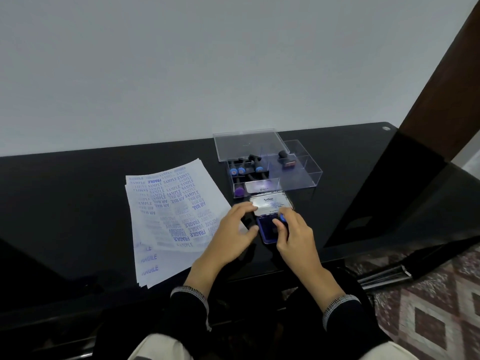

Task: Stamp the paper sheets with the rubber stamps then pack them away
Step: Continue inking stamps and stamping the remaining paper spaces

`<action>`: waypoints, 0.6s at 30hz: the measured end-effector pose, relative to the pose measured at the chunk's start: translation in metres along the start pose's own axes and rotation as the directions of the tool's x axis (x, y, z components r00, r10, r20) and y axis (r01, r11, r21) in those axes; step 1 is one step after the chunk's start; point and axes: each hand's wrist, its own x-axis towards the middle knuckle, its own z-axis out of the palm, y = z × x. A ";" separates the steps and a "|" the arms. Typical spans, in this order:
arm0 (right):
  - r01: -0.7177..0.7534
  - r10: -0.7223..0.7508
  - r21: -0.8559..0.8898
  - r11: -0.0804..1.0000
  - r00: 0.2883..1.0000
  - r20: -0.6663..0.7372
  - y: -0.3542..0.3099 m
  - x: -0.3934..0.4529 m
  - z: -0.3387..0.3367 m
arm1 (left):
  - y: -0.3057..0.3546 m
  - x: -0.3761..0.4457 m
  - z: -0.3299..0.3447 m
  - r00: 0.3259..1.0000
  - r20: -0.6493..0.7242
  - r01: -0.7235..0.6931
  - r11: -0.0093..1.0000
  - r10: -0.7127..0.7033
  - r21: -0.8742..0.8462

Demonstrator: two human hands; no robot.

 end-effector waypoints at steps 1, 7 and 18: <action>0.005 -0.005 -0.004 1.000 1.000 0.001 0.000 0.000 0.000 | 0.002 0.003 -0.004 0.997 -0.076 0.012 0.999 -0.015 -0.035; 0.017 -0.017 0.014 1.000 0.999 0.029 0.002 0.002 -0.003 | 0.001 0.012 -0.049 0.859 -0.475 0.215 0.977 -0.191 -0.005; 0.008 -0.008 -0.002 1.000 1.000 0.026 -0.001 0.003 -0.001 | -0.047 -0.005 -0.106 0.506 -0.596 0.831 0.539 -0.624 0.141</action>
